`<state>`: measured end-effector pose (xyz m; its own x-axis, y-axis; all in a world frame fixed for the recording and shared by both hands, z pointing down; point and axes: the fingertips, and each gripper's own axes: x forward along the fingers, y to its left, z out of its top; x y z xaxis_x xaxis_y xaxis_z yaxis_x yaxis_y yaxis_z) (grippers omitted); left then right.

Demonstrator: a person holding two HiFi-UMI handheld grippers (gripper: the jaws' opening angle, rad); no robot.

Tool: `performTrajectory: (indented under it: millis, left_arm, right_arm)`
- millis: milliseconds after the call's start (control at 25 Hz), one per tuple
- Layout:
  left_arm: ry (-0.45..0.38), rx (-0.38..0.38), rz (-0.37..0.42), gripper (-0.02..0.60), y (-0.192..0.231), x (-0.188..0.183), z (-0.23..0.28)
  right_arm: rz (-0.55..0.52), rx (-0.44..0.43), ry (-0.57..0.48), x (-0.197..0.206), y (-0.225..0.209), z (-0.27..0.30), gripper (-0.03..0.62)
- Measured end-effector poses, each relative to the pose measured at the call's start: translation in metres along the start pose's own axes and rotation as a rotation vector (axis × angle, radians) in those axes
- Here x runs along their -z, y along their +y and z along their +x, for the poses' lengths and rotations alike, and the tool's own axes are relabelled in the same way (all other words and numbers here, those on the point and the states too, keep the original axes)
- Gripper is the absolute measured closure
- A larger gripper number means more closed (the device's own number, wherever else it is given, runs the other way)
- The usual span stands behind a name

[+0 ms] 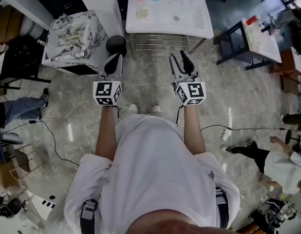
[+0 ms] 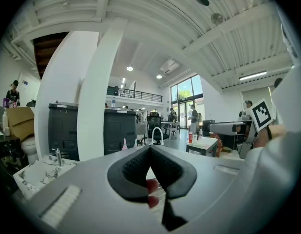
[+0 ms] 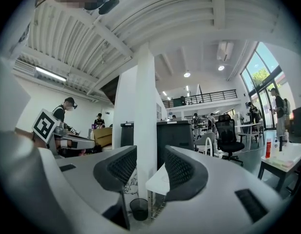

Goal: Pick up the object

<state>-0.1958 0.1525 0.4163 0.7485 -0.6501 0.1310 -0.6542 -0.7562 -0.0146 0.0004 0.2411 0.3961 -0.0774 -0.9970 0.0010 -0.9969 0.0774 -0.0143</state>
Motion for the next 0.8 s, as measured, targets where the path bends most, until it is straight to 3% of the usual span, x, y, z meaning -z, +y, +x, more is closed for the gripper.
performTrajectory:
  millis: [480, 800]
  left_arm:
    - [0.023, -0.017, 0.013, 0.581, -0.013, 0.001, 0.010]
    - [0.055, -0.060, 0.019, 0.581, -0.031, 0.005, 0.021]
  right_arm:
    - [0.031, 0.031, 0.017, 0.008, -0.034, -0.004, 0.164]
    - [0.047, 0.007, 0.022, 0.017, -0.078, -0.010, 0.106]
